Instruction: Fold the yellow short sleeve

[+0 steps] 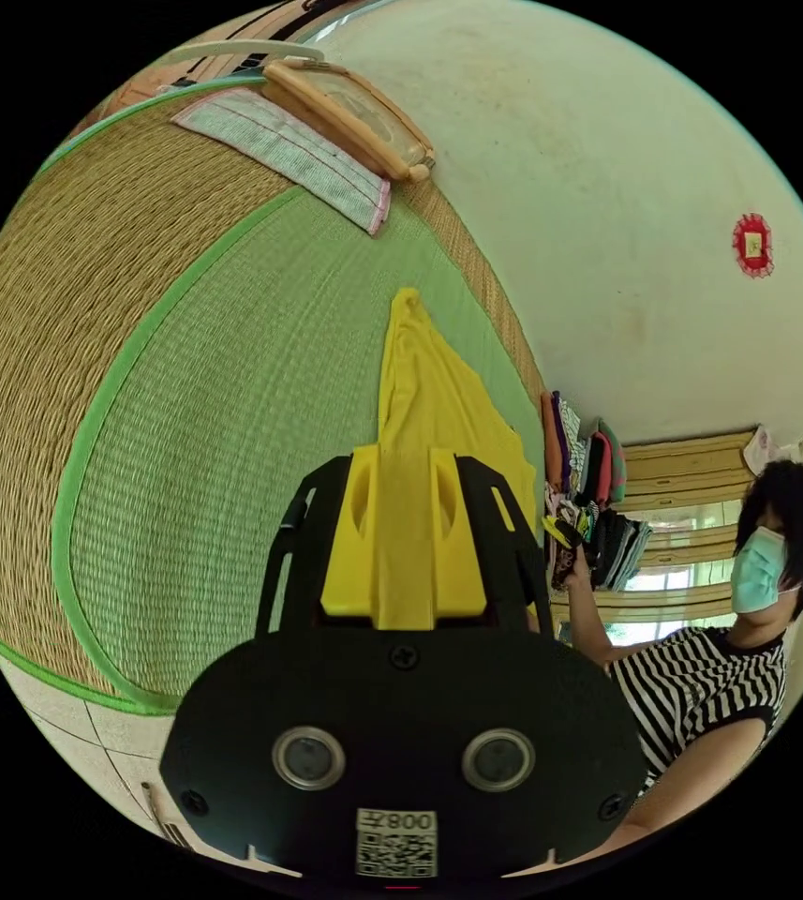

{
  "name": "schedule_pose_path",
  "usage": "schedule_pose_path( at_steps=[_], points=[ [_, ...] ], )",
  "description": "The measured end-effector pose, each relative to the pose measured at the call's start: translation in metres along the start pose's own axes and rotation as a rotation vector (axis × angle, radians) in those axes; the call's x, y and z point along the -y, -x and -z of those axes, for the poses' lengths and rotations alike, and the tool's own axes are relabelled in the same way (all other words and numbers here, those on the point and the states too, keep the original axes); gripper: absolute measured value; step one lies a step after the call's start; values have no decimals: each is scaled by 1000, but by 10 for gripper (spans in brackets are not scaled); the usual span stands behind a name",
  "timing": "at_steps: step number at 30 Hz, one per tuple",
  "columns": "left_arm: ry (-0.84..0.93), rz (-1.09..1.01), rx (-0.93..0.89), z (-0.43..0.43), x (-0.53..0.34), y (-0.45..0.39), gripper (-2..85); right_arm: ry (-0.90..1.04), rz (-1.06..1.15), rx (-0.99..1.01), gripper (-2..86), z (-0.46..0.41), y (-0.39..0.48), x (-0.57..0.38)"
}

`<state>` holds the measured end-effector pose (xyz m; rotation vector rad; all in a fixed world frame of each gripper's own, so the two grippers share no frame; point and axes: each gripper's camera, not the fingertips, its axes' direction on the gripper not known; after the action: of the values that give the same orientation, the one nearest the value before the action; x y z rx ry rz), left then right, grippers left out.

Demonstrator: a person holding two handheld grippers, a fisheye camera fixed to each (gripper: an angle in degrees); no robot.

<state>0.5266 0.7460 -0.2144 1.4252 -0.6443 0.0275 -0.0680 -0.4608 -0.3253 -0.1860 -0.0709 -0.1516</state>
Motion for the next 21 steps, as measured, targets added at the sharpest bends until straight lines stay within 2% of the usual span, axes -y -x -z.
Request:
schedule_pose_path(
  at_steps=[9,16,21],
  points=[
    [123,13,15,32,-103,13,89,134,-17,47,88,25,12,-133],
    [226,-48,90,38,-128,6,68,153,-4,44,93,28,15,-166],
    [234,-50,103,50,-146,6,49,191,-5,-4,91,28,16,-183]
  ],
)
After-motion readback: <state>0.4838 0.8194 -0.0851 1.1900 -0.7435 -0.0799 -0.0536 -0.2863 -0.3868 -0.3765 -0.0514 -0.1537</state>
